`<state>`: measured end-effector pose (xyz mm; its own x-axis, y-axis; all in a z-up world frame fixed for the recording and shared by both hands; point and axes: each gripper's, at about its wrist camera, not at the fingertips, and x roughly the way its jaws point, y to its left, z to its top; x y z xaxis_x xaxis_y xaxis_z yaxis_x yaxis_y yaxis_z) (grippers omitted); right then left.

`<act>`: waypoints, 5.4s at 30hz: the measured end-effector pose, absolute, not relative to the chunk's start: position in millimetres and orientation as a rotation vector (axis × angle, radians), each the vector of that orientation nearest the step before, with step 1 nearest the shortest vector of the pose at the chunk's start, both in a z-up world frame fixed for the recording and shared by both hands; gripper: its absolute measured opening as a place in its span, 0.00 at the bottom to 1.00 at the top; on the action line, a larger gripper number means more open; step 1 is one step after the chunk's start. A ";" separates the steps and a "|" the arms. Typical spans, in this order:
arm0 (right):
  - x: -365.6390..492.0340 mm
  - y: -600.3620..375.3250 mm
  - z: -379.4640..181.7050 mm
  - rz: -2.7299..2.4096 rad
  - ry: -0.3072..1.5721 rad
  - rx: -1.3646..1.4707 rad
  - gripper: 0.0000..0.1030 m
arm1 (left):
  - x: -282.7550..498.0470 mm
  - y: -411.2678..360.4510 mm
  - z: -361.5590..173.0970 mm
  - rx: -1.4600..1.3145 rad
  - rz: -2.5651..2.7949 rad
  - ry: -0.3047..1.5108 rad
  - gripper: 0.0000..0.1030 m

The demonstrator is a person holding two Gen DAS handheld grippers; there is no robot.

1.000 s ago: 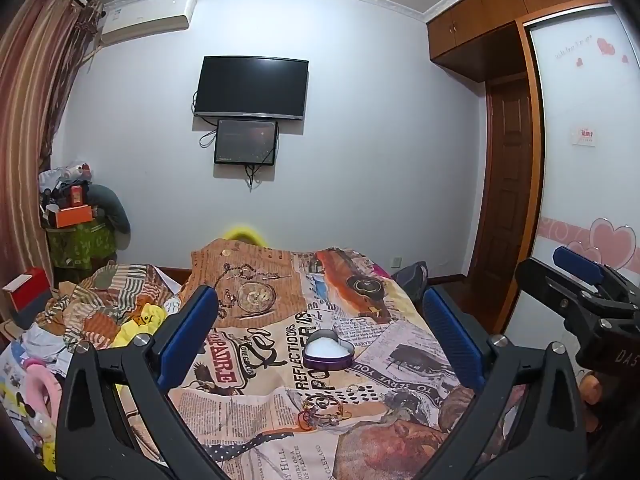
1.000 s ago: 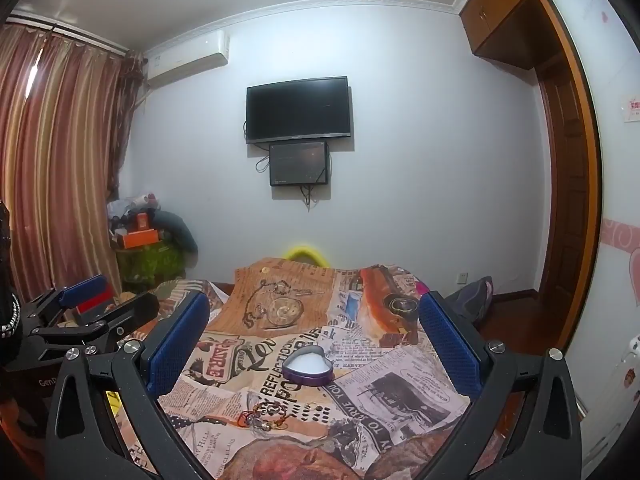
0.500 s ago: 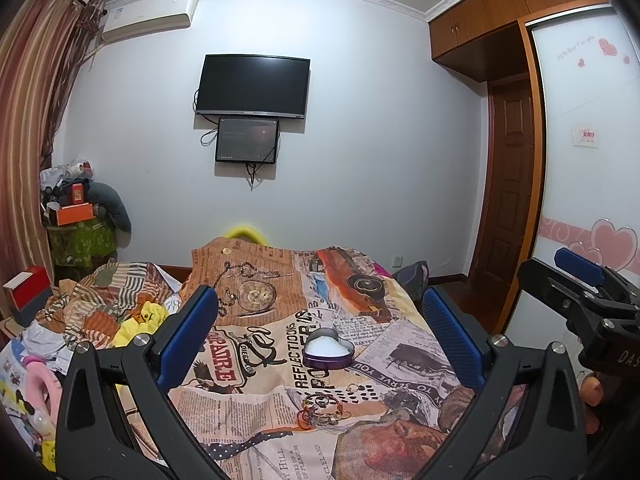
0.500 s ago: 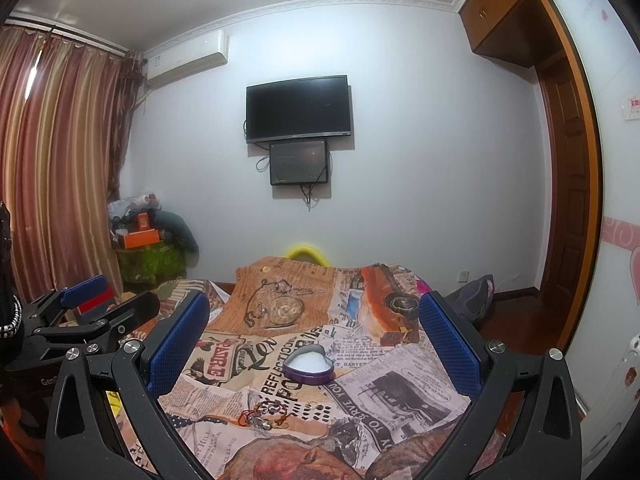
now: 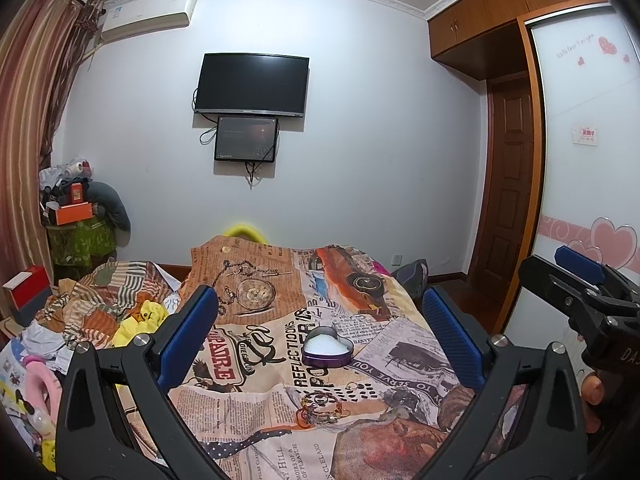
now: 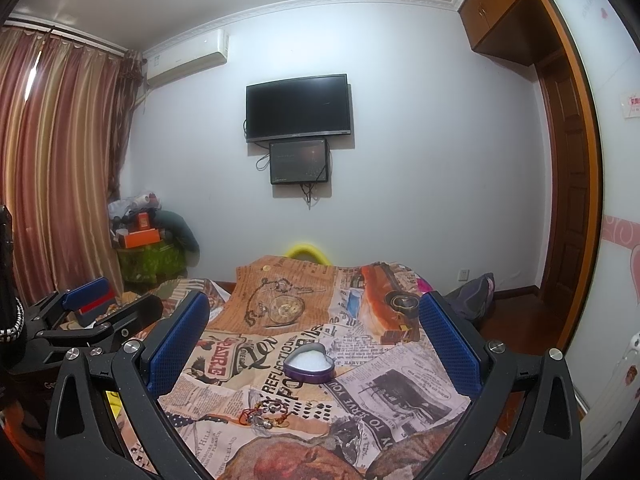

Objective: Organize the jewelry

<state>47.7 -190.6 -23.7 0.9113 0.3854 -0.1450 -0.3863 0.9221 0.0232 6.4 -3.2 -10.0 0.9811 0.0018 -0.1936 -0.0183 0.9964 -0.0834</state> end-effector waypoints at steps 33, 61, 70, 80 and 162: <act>46.0 -187.2 -22.1 0.399 0.168 0.005 1.00 | 18.4 0.4 -14.9 -0.091 0.010 0.225 1.00; 160.0 -185.9 -116.9 0.321 0.574 -0.055 1.00 | 145.0 37.5 -129.0 -0.122 0.085 0.634 0.99; 198.7 -168.7 -156.4 0.424 0.725 -0.125 1.00 | 192.2 28.5 -170.9 -0.099 -0.007 0.782 0.88; 233.9 -140.7 -192.6 0.595 0.877 -0.188 0.59 | 237.3 27.9 -194.6 -0.101 -0.136 0.935 0.63; 316.9 -113.4 -178.8 0.622 0.807 -0.181 0.17 | 329.1 22.7 -177.2 -0.075 -0.192 0.840 0.09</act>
<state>316.9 -113.4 -178.8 0.5255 0.4501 -0.7220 -0.5837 0.8081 0.0789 329.1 22.7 -177.2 0.6517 -0.1983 -0.7321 0.1389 0.9801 -0.1419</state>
